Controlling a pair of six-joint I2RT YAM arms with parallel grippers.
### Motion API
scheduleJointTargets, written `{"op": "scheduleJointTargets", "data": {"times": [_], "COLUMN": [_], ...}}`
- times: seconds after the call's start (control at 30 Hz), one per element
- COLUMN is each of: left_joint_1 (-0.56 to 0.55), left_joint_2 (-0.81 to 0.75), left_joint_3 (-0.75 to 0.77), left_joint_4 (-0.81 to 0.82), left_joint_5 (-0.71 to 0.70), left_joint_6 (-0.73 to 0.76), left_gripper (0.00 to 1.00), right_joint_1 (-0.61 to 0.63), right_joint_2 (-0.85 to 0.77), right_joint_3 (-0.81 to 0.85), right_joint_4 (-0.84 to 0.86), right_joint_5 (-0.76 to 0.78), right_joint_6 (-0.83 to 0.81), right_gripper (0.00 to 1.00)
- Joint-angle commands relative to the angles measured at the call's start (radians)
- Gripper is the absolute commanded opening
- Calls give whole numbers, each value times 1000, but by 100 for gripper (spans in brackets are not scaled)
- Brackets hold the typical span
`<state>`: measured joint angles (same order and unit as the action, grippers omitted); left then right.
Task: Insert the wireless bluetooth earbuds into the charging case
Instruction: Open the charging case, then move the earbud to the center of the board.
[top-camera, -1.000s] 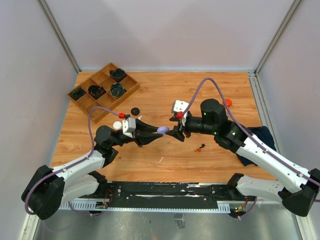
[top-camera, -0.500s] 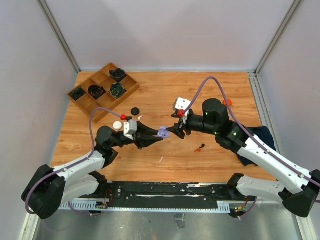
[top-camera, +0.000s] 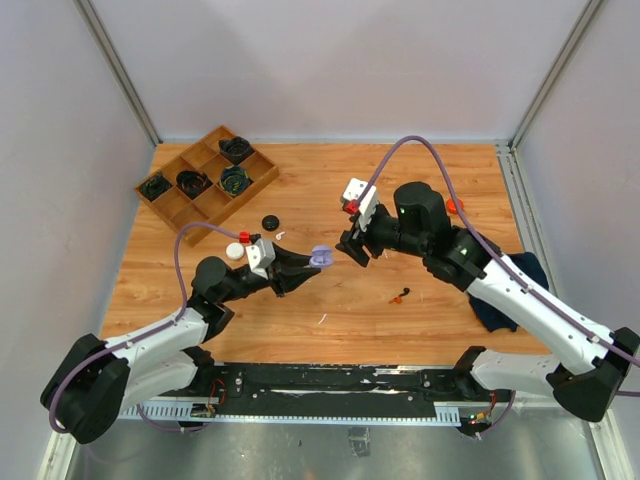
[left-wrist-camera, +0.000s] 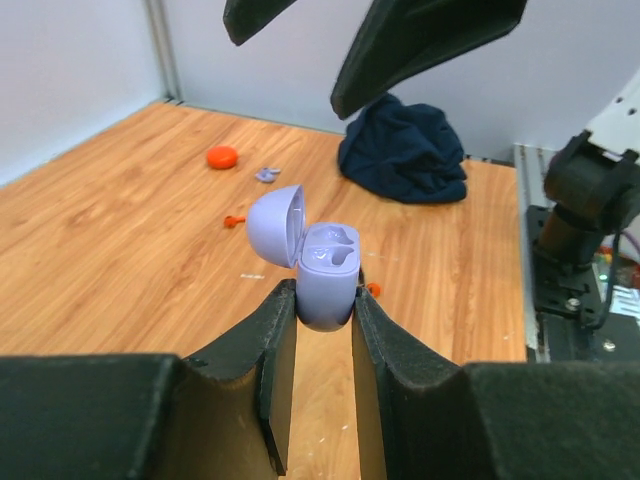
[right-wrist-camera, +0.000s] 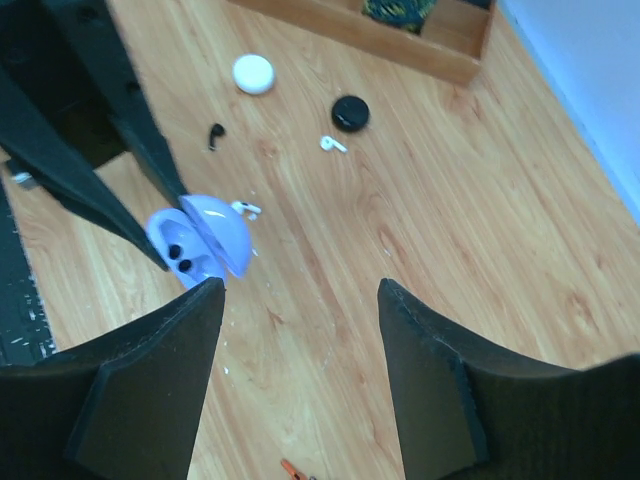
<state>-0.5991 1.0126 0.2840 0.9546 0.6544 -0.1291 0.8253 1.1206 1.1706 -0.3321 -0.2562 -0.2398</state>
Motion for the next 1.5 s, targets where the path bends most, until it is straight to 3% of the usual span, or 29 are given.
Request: {"op": "scheduleJointTargets", "data": {"times": [0.0, 0.2, 0.4, 0.83, 1.2, 1.47], "left_joint_1": [-6, -7, -7, -7, -7, -7], "left_joint_2": [-48, -115, -131, -210, -213, -207], "left_joint_3": [-45, -90, -174, -204, -199, -197], "left_joint_4": [14, 14, 141, 92, 78, 78], "left_joint_5": [-131, -202, -230, -294, -286, -280], "left_joint_6": [75, 108, 122, 158, 159, 160], "left_gripper": [0, 0, 0, 0, 0, 0], "right_joint_1": [-52, -179, -325, -701, -889, -936], "right_joint_2": [57, 151, 246, 517, 711, 803], "right_joint_3": [70, 94, 92, 93, 221, 258], "right_joint_4": [-133, -205, -229, -166, -138, -191], "right_joint_5": [103, 128, 162, 170, 130, 97], "right_joint_6": [47, 92, 116, 175, 122, 14], "right_gripper": [64, 65, 64, 58, 41, 37]}}
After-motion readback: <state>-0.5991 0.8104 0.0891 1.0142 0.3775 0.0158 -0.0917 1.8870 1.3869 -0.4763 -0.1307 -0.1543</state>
